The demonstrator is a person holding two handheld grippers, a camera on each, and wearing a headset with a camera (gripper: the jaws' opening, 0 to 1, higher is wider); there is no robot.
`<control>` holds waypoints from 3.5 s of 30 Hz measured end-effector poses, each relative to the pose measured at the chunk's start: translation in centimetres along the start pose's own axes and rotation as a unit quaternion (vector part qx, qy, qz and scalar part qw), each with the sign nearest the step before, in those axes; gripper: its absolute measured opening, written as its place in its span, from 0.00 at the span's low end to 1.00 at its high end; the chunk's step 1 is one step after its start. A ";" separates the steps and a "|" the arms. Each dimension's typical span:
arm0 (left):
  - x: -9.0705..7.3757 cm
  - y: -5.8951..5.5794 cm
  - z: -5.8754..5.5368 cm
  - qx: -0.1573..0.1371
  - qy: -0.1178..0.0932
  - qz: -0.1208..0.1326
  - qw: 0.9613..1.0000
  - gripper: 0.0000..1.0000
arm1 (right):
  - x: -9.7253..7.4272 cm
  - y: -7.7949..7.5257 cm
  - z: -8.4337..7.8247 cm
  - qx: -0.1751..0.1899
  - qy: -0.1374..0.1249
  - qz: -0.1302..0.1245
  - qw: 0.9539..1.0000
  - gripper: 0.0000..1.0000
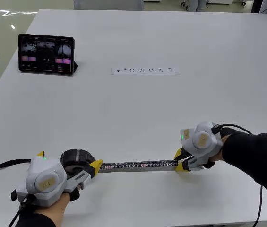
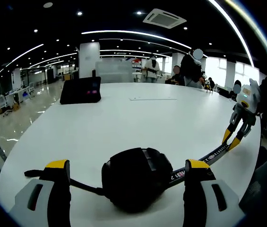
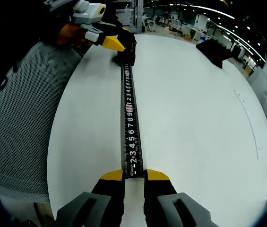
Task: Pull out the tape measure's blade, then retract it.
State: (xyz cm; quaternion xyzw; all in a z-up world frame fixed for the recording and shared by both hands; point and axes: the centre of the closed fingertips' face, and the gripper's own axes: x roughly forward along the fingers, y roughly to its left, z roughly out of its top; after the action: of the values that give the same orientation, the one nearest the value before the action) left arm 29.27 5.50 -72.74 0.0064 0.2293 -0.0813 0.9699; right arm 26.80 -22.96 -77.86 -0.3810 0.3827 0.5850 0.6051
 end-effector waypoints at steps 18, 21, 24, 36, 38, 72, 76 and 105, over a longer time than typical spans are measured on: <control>0.0 0.0 -0.4 -0.010 0.012 0.002 1.000 0.91 | 0.2 0.6 0.0 -0.013 0.024 0.026 0.999 0.11; 0.1 -0.2 -0.4 -0.012 0.014 -0.002 1.000 0.86 | 0.2 0.6 0.0 0.002 0.020 0.024 1.000 0.11; 0.2 -1.1 -0.7 -0.025 0.026 -0.020 0.999 0.78 | 0.2 0.6 0.0 0.005 0.018 0.024 1.000 0.10; 0.7 -1.1 -0.7 -0.018 0.037 -0.010 0.999 0.61 | 0.3 0.6 0.0 0.025 0.015 0.014 0.999 0.10; 0.7 -1.1 -0.8 -0.013 0.039 -0.008 0.999 0.62 | 0.3 0.6 0.1 0.028 0.015 0.013 0.999 0.10; 0.7 -1.0 -1.3 0.006 0.053 -0.013 0.999 0.59 | 0.5 0.5 0.4 0.040 0.038 0.015 0.998 0.10; 0.6 -1.1 -1.3 0.005 0.053 -0.013 0.998 0.59 | 0.6 0.5 0.6 0.038 0.038 0.014 0.998 0.10; 0.6 -1.1 -1.4 0.004 0.057 -0.015 0.998 0.59 | 0.9 0.5 1.3 0.030 0.039 0.009 0.999 0.11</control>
State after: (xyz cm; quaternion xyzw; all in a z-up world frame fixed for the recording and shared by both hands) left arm 29.00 4.41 -74.17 0.0119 0.2837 -0.0962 0.9540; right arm 26.31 -21.37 -78.12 -0.3814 0.4268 0.5633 0.5959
